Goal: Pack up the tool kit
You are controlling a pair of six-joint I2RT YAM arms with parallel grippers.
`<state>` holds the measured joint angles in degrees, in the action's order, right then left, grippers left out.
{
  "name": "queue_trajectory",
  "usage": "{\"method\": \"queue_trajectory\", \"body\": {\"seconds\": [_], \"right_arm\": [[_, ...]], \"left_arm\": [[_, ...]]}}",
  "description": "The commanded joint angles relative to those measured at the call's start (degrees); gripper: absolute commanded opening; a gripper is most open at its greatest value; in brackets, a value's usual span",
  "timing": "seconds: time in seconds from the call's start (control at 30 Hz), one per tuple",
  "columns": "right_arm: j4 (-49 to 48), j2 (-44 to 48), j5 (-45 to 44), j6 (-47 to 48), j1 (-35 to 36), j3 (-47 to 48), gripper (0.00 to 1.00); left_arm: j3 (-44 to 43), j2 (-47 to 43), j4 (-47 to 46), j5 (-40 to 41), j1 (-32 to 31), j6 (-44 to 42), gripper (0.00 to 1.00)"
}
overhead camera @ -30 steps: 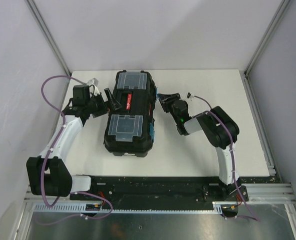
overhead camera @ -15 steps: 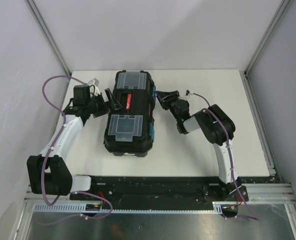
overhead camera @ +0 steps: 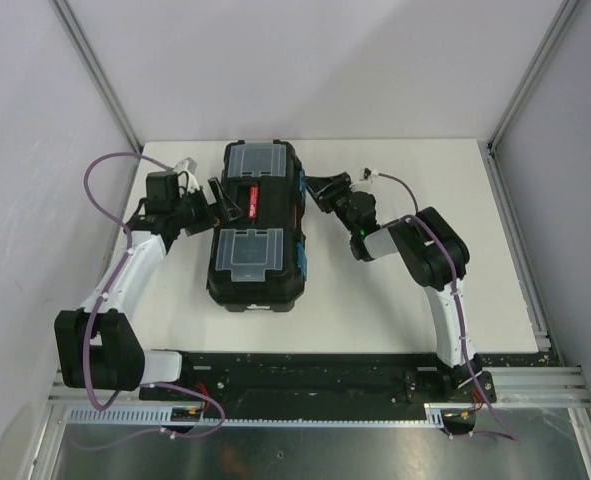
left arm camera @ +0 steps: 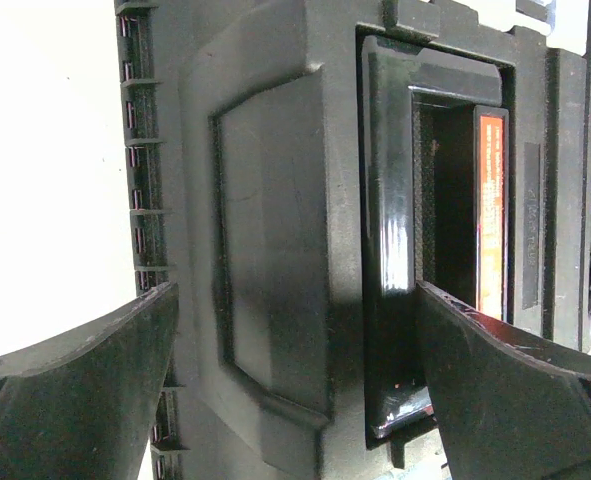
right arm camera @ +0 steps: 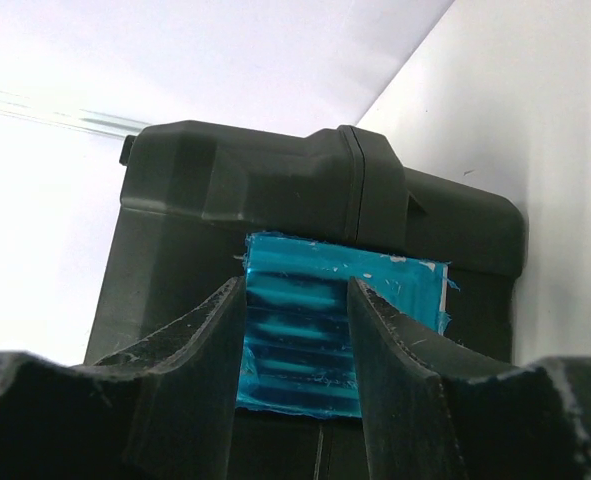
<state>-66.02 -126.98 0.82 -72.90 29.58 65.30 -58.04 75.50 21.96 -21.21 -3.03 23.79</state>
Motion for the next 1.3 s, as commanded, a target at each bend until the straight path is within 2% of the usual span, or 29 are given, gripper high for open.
{"method": "queue_trajectory", "body": {"seconds": [0.0,0.23,0.47,0.8,1.1,1.27], "right_arm": [[7.4,0.3,6.6,4.4,1.9,1.7,0.48],[12.2,0.9,6.2,8.1,0.9,1.8,0.55],[12.4,2.6,10.7,12.7,-1.3,2.0,0.6],[15.7,7.4,10.3,16.2,-3.0,2.0,0.74],[17.8,8.5,10.9,17.2,-3.9,2.0,0.75],[18.4,10.0,10.3,17.5,-5.0,2.0,0.72]], "left_arm": [[1.5,1.3,2.4,1.3,0.1,-3.5,0.99],[1.5,1.6,2.5,2.0,0.1,-3.9,0.99],[1.2,2.2,2.4,2.6,0.1,-4.2,0.99],[0.8,2.2,2.9,3.5,0.0,-4.7,0.99],[0.6,2.1,3.2,4.0,0.1,-5.2,0.99],[0.5,1.8,3.5,4.5,0.1,-5.5,0.99]]}}
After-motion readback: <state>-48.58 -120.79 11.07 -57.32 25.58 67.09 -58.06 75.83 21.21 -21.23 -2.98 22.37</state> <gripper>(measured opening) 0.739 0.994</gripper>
